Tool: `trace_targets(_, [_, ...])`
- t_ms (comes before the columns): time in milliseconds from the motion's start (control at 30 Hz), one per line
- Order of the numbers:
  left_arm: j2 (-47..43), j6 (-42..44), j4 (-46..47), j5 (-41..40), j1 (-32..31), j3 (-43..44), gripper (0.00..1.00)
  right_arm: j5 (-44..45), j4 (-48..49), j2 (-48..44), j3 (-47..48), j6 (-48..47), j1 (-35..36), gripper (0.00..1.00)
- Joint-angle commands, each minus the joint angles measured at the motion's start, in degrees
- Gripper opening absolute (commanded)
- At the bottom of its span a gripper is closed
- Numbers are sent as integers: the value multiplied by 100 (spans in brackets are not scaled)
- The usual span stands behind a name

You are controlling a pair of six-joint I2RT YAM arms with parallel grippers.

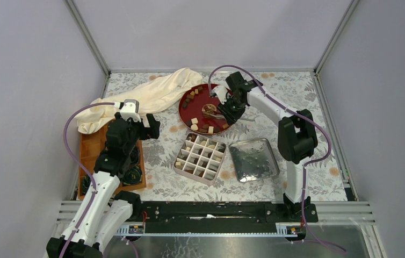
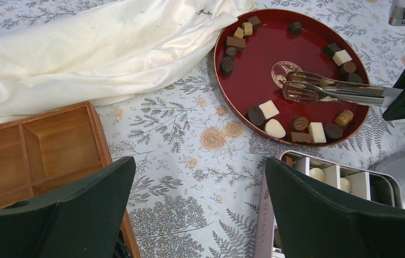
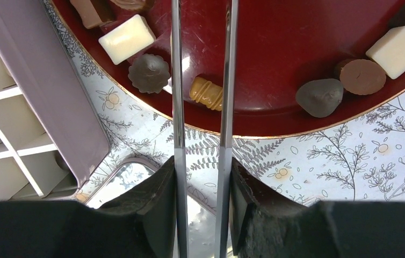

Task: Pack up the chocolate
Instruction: Move the fake chocolate to the plate, then pick up the fake chocolate from the plate.

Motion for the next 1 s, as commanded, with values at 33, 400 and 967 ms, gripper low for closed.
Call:
trace_targets(33, [-50, 109, 278, 60, -29, -40, 99, 133, 231, -371, 42, 231, -36, 29])
trace_targets(400, [-48, 109, 280, 68, -32, -44, 99, -769, 375, -1194, -474, 597, -428, 21])
trace_targets(967, [-45, 111, 278, 59, -33, -49, 99, -3616, 190, -3079, -2249, -651, -791, 14])
